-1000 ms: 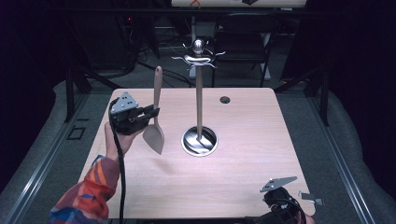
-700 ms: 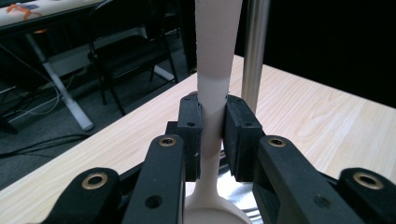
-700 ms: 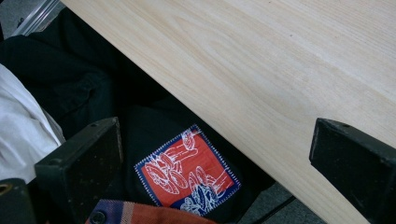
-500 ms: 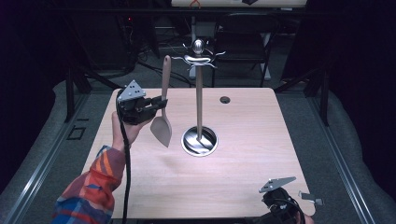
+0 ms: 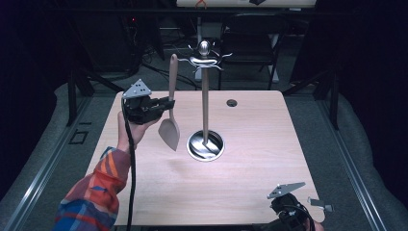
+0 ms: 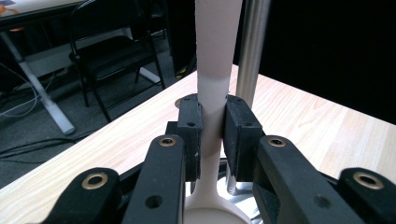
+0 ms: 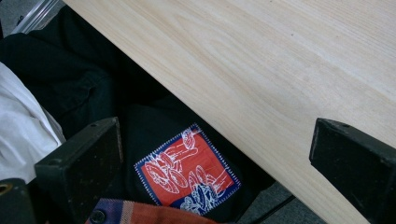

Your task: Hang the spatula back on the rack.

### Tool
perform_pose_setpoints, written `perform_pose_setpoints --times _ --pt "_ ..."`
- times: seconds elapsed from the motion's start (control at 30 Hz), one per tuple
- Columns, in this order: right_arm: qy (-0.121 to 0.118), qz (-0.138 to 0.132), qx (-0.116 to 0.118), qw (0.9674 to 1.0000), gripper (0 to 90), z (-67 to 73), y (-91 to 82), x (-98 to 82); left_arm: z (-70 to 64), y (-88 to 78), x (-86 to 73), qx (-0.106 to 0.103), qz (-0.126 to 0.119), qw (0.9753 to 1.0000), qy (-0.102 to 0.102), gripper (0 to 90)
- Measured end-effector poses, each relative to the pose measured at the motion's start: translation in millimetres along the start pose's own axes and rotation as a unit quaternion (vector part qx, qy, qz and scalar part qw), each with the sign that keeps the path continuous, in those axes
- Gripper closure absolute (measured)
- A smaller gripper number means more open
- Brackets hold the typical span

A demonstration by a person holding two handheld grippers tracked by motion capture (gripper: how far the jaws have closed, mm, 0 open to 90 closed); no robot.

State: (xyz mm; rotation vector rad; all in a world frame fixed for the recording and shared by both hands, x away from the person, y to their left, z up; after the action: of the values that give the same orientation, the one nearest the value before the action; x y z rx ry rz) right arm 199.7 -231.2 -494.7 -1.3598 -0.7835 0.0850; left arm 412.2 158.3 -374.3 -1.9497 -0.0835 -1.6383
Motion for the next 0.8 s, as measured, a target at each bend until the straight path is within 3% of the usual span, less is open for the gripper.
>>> perform_pose_setpoints --times 0.27,0.47,0.57,0.8 --pt "0.000 0.000 0.003 1.0000 2.0 0.1 0.3 0.0 -12.3 1.5 -0.2 -0.006 -0.003 0.9999 0.014 78.0" --pt "-0.002 0.001 0.000 1.0000 2.0 -0.3 -0.2 -0.1 -6.3 3.2 -2.1 0.000 -0.002 1.0000 0.007 78.1" --pt "-0.001 0.000 0.000 1.0000 2.0 -0.2 -0.1 -0.2 -5.8 3.1 -4.2 -0.006 -0.003 1.0000 0.003 78.0" --pt "-0.001 0.001 0.002 1.0000 2.0 0.1 0.2 -0.1 -17.6 4.3 -3.7 -0.013 -0.006 0.9997 0.017 78.0"
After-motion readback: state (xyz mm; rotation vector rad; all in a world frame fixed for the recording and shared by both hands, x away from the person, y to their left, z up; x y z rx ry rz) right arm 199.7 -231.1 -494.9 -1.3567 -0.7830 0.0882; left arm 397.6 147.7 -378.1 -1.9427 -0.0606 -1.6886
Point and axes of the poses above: each handheld gripper's, and its own axes: y roughly forward along the jaws, x roughly out of its top, z roughly to its left, the point moved 1 cm from there along y, roughly forward along the jaws, and after that the axes turned 13 degrees about -x, right-handed, at the moved point
